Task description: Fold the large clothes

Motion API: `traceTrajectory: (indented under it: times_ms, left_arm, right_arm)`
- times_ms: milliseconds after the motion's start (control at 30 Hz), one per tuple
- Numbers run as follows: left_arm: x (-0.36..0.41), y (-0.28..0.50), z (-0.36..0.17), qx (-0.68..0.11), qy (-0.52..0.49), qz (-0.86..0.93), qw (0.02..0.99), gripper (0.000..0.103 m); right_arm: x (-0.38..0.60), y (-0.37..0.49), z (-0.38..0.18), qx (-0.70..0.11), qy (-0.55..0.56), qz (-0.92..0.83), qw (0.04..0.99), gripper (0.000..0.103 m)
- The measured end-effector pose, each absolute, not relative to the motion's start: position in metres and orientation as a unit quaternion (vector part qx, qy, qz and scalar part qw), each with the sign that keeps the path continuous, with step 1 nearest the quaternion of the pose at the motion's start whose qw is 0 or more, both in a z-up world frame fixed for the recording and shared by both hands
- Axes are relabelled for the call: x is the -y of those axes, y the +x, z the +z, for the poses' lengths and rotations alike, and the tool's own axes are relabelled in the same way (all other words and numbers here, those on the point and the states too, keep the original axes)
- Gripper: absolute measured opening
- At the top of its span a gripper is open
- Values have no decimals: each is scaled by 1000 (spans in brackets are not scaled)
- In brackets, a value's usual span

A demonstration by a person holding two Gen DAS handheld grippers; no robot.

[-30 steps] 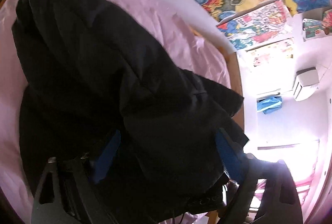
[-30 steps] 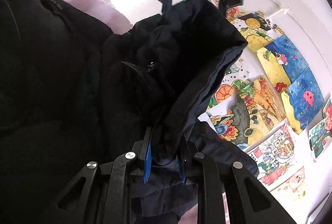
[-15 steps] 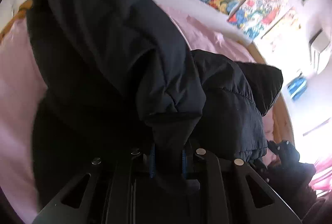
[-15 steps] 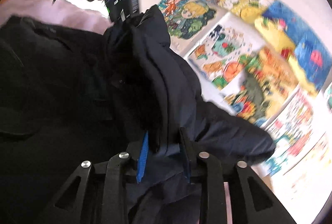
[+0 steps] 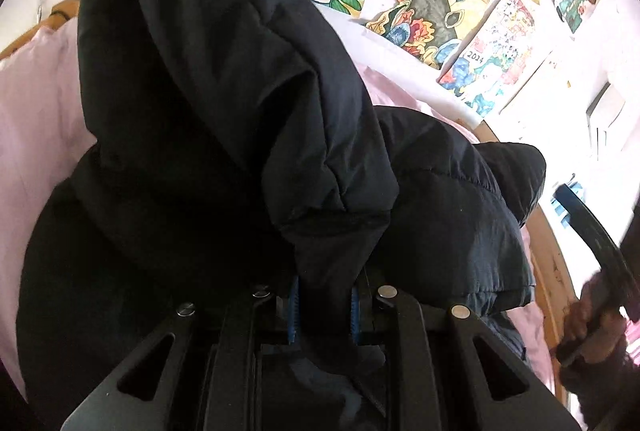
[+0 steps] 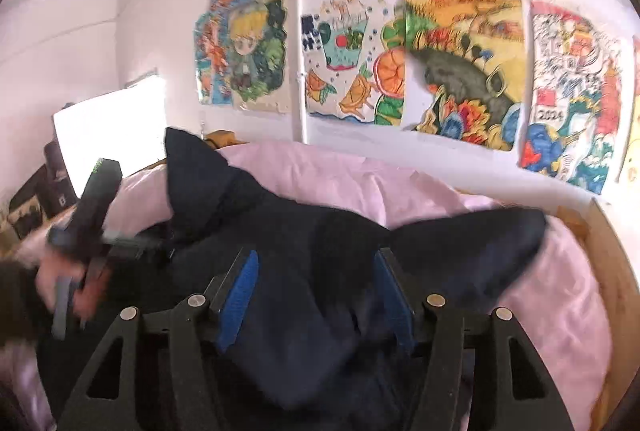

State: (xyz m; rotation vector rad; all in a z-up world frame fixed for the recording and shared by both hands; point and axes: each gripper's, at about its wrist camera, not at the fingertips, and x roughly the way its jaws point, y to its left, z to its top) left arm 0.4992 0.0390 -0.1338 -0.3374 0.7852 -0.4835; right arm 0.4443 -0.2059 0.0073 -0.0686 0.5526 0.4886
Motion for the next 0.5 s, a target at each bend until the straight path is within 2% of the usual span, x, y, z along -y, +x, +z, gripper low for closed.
traceTrajectory:
  times_ms: [133,233,300,500]
  left_arm:
    - [-47,498,-133,-379,-167,-237,879,16]
    - [-52,497,-137,-385,-174,-240,874,17]
    - [-50,499,-139,-392,-183,-244,868,20]
    - [-51,459,-107,-380,-145,-241,881,26]
  right_arm:
    - [161,465,-12,-293,-126,204,926,58]
    - [150,463,-53,-321,-182,182,912,58]
    - [149,456,-76,-311,-214,170,910,58]
    - [159,457,-102,-313,-193,164,916,58]
